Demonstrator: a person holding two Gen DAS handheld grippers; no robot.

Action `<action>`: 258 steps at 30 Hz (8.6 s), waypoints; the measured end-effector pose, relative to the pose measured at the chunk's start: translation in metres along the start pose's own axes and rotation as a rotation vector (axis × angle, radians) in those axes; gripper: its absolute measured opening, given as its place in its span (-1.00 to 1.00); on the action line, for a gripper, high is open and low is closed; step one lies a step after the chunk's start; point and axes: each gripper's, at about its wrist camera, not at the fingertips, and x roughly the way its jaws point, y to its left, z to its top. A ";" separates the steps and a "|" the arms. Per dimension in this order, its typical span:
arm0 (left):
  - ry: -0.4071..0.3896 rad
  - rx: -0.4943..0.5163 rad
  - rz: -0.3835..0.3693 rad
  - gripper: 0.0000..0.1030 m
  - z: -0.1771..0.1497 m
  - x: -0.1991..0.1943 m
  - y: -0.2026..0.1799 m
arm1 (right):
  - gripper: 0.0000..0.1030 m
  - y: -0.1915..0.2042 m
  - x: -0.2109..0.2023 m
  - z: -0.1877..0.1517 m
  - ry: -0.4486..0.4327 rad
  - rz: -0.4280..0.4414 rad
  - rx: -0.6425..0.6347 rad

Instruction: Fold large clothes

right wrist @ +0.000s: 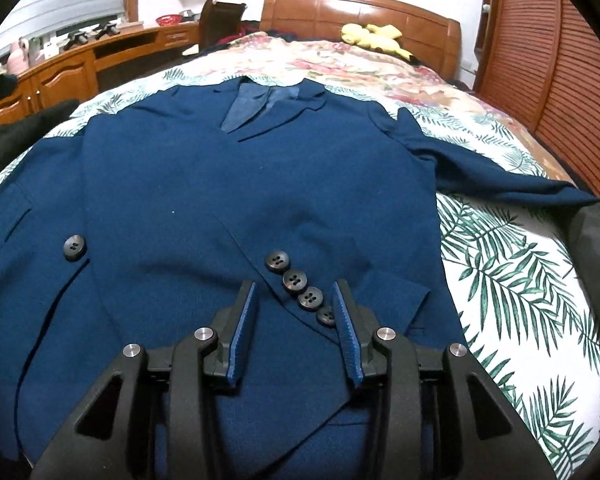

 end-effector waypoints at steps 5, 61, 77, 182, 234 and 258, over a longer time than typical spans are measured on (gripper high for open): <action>0.014 -0.029 -0.008 -0.29 -0.009 0.023 0.009 | -0.24 0.000 0.000 -0.001 0.000 0.003 0.004; 0.071 -0.009 -0.089 -0.29 -0.029 0.055 0.001 | -0.87 -0.254 0.061 0.087 0.036 -0.198 0.595; 0.067 -0.004 -0.086 -0.29 -0.030 0.055 0.001 | -0.92 -0.072 -0.011 0.146 -0.082 0.066 0.056; -0.006 -0.037 0.011 -0.29 -0.046 -0.025 0.046 | -0.32 0.049 -0.061 0.040 0.053 0.178 -0.010; 0.347 0.187 -0.149 -0.29 -0.033 0.097 -0.161 | 0.08 -0.074 -0.096 -0.028 -0.090 -0.005 0.184; 0.087 0.086 0.017 -0.98 -0.003 -0.014 -0.066 | 0.09 -0.045 -0.079 -0.014 -0.098 0.008 0.121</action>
